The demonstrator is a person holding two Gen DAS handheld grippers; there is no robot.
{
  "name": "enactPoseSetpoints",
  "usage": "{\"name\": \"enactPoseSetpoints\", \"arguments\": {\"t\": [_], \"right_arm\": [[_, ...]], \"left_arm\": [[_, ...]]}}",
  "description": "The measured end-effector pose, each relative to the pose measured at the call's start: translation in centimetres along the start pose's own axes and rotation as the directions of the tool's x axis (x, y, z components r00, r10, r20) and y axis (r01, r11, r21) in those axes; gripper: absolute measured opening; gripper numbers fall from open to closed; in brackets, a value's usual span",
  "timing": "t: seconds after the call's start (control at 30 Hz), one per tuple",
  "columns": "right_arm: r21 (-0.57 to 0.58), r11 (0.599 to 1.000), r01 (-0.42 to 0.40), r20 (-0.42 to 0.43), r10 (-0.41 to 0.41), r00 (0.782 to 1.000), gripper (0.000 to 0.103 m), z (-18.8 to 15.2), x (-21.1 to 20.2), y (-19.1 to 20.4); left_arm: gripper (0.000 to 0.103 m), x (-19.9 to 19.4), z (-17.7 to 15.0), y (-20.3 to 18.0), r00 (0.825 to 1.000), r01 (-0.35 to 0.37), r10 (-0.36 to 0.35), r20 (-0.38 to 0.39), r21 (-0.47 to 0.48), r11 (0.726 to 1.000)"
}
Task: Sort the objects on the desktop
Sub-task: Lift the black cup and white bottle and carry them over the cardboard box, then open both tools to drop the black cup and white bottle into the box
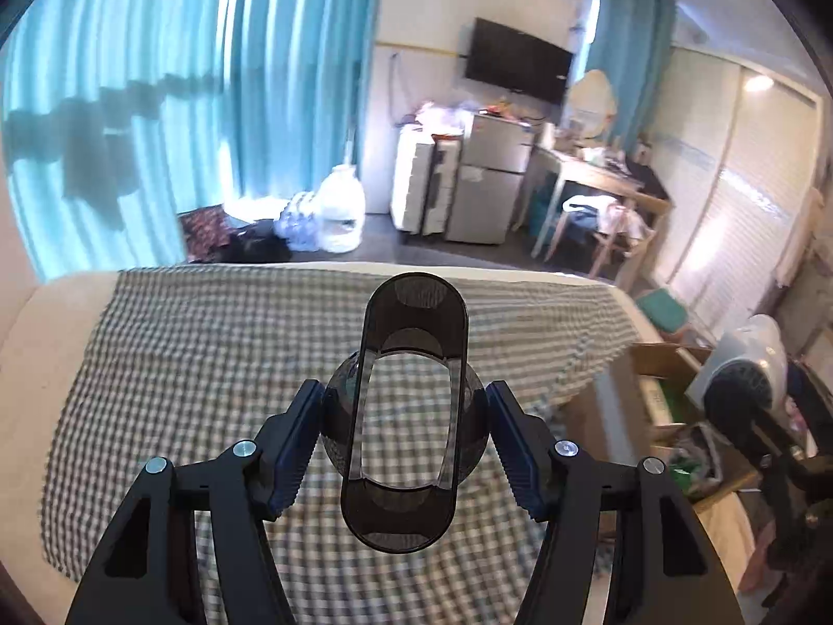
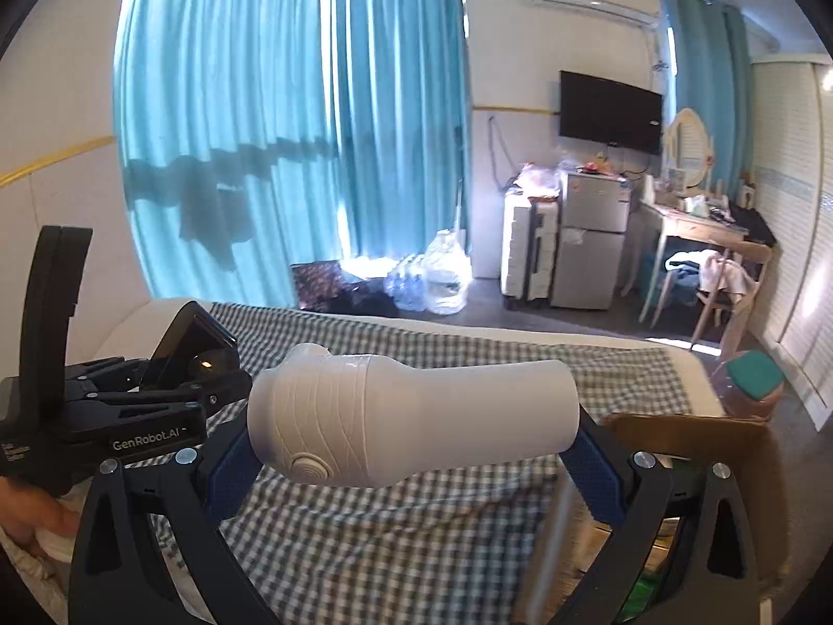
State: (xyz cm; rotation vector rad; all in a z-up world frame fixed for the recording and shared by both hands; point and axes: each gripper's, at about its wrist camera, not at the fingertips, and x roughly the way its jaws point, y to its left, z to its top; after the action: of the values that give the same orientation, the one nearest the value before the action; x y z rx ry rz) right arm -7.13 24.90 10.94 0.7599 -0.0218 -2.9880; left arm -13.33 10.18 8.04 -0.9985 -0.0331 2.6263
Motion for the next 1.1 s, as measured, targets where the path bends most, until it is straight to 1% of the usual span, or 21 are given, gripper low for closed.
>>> {"name": "enactPoseSetpoints", "arguments": {"t": [0.1,0.13,0.2,0.3,0.4,0.53,0.73,0.87,0.97,1.03,1.1], "right_arm": [[0.030,0.999,0.043,-0.002,-0.043,0.999,0.100,-0.5,-1.8,-2.9],[0.047,0.997,0.067,-0.009,-0.066,0.998,0.100,-0.9,-2.5,-4.0],[0.082,0.993,0.089,-0.024,-0.088,0.996,0.100,-1.5,-3.4,-6.2],[0.117,0.983,0.143,-0.036,-0.140,0.990,0.100,-2.1,-4.9,-9.5],[0.166,0.966,0.196,-0.063,-0.188,0.980,0.100,-2.9,-5.7,-13.2],[0.220,0.943,0.250,-0.114,-0.230,0.967,0.100,-4.8,-5.0,-17.5],[0.279,0.920,0.276,-0.181,-0.232,0.956,0.100,-8.2,-2.6,-21.8],[0.314,0.905,0.287,-0.220,-0.225,0.949,0.100,-10.4,-0.7,-24.0],[0.341,0.894,0.292,-0.244,-0.216,0.945,0.100,-11.2,0.2,-25.4],[0.371,0.887,0.277,-0.254,-0.190,0.948,0.100,-11.5,0.5,-26.1],[0.377,0.881,0.287,-0.244,-0.205,0.948,0.102,-11.5,0.1,-26.3]], "left_arm": [[0.065,0.0,0.2,-3.8,0.998,0.069,-0.068,-0.011,0.028,0.997],[0.065,0.0,0.1,-4.8,0.997,0.081,-0.080,-0.015,0.043,0.996],[0.065,0.2,-0.2,-7.7,0.993,0.116,-0.114,-0.028,0.091,0.989],[0.065,0.7,-0.7,-12.2,0.983,0.181,-0.174,-0.056,0.157,0.971],[0.065,1.6,-1.3,-16.0,0.972,0.231,-0.219,-0.080,0.202,0.952],[0.065,3.7,-2.3,-19.6,0.956,0.288,-0.265,-0.128,0.218,0.933],[0.065,7.7,-4.1,-23.1,0.946,0.302,-0.256,-0.198,0.260,0.917],[0.065,10.5,-5.4,-24.4,0.937,0.313,-0.254,-0.241,0.253,0.915],[0.065,11.8,-6.1,-25.2,0.934,0.314,-0.246,-0.259,0.266,0.911],[0.065,12.3,-6.4,-25.5,0.933,0.314,-0.241,-0.266,0.277,0.908],[0.065,12.7,-6.5,-25.7,0.932,0.315,-0.239,-0.273,0.282,0.906]]}}
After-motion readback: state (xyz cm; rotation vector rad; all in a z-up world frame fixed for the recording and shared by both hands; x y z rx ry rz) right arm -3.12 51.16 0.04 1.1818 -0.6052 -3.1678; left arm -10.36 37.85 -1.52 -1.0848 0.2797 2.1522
